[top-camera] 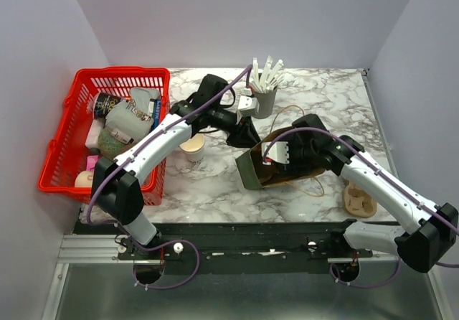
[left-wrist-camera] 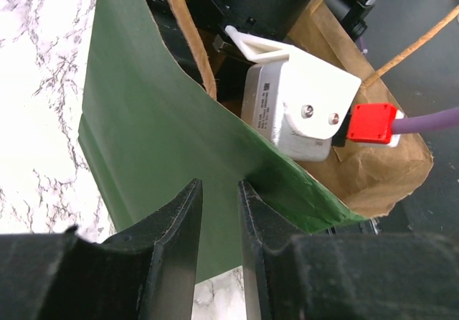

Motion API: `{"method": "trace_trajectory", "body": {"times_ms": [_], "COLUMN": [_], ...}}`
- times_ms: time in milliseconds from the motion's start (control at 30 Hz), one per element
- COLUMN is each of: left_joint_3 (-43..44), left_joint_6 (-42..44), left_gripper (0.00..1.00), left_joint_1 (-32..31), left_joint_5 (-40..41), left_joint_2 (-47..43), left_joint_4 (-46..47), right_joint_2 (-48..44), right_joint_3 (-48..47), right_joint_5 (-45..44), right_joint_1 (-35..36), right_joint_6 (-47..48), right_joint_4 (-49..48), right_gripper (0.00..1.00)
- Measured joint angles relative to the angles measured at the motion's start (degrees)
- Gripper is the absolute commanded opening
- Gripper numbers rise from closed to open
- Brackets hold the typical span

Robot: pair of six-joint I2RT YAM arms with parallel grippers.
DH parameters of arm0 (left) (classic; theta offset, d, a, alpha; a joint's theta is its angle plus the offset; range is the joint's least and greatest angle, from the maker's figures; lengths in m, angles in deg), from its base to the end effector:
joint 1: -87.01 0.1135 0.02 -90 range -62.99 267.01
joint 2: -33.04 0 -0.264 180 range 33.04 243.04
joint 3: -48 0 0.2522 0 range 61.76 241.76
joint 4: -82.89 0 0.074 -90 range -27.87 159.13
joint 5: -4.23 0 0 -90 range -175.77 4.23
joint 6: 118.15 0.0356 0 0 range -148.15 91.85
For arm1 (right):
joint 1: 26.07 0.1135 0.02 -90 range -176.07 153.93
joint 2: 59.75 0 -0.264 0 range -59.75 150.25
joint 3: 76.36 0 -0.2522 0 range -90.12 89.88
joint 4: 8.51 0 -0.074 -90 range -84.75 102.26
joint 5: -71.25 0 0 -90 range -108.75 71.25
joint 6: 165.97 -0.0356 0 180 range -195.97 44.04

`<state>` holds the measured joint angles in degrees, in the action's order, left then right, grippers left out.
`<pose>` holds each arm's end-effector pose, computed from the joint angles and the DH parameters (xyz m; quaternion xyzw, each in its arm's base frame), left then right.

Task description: Pack the takeout coffee

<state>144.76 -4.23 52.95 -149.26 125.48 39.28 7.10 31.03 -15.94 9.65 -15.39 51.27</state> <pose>0.2740 -0.2237 0.3393 0.5695 0.5630 -0.5058 0.3207 0.1869 0.1366 0.2929 -0.7133 0.6287 -0.0437 0.3065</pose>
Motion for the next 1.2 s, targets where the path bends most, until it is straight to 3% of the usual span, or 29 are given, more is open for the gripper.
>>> {"method": "trace_trajectory", "body": {"times_ms": [500,633,1200], "left_joint_3": [-0.09,-0.98,-5.88], "left_joint_6": [-2.89,-4.07,-7.93], "left_gripper": [0.57,0.67,0.68], "left_joint_1": [3.08,4.02,6.75], "left_joint_5": [1.55,2.86,7.65], "left_joint_2": [0.0,-0.52,-7.28], "left_joint_4": [1.14,2.1,6.27], "right_joint_2": [9.75,12.59,24.09], "right_joint_3": [-9.51,-11.56,-24.2], "right_joint_5": [8.76,9.14,9.27], "right_joint_1": [-2.78,-3.43,-3.87], "right_joint_6": [9.14,10.95,14.97], "right_joint_4": [9.16,10.95,20.65], "right_gripper": [0.33,0.34,0.32]}}
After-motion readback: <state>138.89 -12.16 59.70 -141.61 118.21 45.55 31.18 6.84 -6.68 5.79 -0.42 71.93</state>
